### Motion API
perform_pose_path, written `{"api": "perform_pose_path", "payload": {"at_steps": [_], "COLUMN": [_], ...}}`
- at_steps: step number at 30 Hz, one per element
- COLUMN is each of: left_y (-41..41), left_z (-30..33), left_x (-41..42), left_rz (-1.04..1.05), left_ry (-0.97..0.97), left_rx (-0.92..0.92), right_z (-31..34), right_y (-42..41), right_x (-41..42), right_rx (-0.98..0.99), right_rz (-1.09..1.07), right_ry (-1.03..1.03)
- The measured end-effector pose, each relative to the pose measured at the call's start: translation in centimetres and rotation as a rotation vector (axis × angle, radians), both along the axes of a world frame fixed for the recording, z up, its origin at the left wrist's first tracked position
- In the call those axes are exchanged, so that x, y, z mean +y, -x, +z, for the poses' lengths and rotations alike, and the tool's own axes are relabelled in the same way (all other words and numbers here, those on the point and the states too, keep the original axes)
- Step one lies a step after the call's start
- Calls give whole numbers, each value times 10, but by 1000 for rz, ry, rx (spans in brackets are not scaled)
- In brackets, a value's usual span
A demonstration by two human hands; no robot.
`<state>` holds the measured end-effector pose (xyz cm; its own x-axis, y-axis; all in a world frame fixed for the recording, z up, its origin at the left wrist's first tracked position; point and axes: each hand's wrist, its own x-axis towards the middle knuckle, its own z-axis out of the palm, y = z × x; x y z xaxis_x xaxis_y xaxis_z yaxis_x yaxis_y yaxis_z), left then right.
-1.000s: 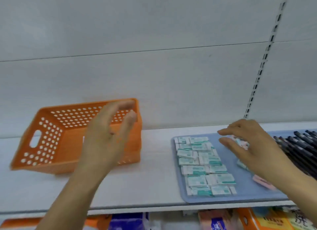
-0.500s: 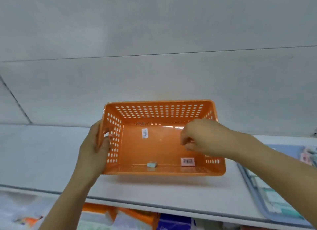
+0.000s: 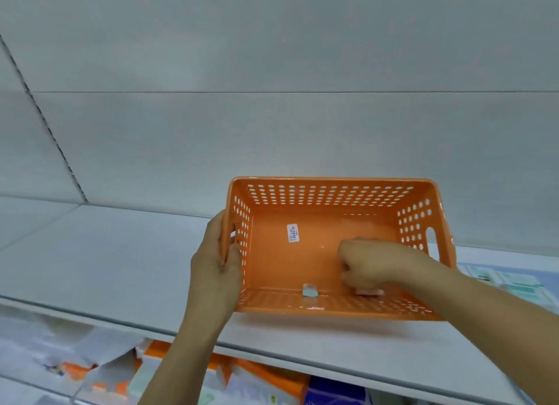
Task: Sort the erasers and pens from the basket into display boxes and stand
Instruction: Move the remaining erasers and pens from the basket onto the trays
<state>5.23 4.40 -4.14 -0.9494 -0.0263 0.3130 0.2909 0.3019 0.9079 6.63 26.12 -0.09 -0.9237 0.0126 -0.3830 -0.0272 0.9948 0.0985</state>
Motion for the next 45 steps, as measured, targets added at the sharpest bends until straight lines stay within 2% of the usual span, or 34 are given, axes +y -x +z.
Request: {"api": "perform_pose_path", "payload": {"at_steps": [4, 8, 14, 20, 24, 26, 30, 33, 37, 40, 42, 43, 45], "left_y": [3, 5, 8, 8, 5, 5, 13, 24, 44, 37, 52, 89, 136], "left_z": [0, -2, 0, -2, 0, 1, 4, 11, 19, 31, 25, -19, -55], "left_x": [1, 0, 3, 4, 7, 6, 3, -1, -6, 3, -1, -21, -48], "left_rz": [5, 31, 48, 63, 73, 72, 68, 66, 49, 3, 70, 194, 185], "left_ry": [9, 27, 33, 52, 55, 55, 71, 105, 202, 255, 278, 299, 284], "left_rx": [-12, -8, -22, -8, -11, -6, -27, -28, -58, -54, 26, 97, 311], "right_z": [-6, 2, 2, -5, -3, -5, -6, 0, 23, 35, 35, 33, 28], "right_y": [-1, -3, -3, 12, 10, 13, 14, 3, -27, -60, -85, -98, -122], "right_x": [-9, -3, -8, -31, -52, -52, -36, -23, -9, 14, 39, 55, 91], "right_rx": [-68, -196, -201, 34, -26, -55, -51, 123, 325, 387, 418, 432, 469], "right_rz": [-4, -67, -154, -218, -113, -105, -205, -189, -204, -158, -151, -153, -199], "right_ry": [-160, -180, 37, 328, 220, 236, 456, 631, 1081, 1225, 1251, 1253, 1241]}}
